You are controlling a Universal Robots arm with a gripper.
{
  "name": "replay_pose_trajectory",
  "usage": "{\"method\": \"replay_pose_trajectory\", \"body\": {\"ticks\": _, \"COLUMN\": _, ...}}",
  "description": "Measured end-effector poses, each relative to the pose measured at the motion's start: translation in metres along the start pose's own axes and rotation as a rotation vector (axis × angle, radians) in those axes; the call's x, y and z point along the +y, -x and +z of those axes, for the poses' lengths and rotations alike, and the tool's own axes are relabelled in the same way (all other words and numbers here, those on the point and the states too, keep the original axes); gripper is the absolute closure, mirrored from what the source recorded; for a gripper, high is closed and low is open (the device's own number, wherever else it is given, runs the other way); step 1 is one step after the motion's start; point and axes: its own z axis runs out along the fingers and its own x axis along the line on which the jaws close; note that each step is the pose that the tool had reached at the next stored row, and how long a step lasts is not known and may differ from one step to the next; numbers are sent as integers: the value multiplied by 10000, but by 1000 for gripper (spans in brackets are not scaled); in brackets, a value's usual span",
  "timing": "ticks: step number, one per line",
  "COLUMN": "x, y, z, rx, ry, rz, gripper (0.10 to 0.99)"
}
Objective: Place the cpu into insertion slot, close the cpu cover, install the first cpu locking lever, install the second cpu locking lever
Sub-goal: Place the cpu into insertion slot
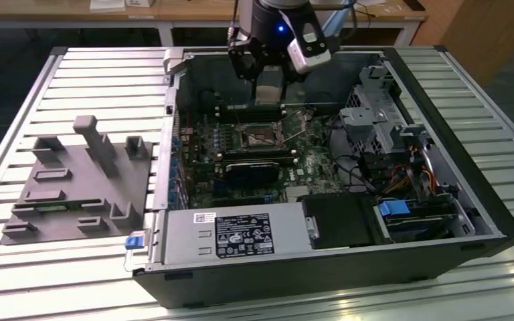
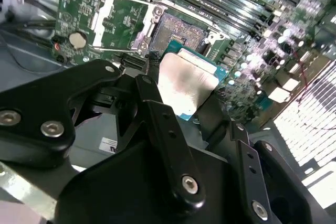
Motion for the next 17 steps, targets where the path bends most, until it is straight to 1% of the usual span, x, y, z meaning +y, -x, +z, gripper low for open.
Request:
{"method": "replay_pose_trajectory", "body": {"ticks": 10, "x": -1, "y": 0, "z": 5, "rx": -161, "ry": 33, "rz": 1795, "gripper": 549}}
{"method": "replay_pose_trajectory", "body": {"ticks": 17, "x": -2, "y": 0, "z": 9, "rx": -257, "ry": 53, "rz": 2870, "gripper": 549}}
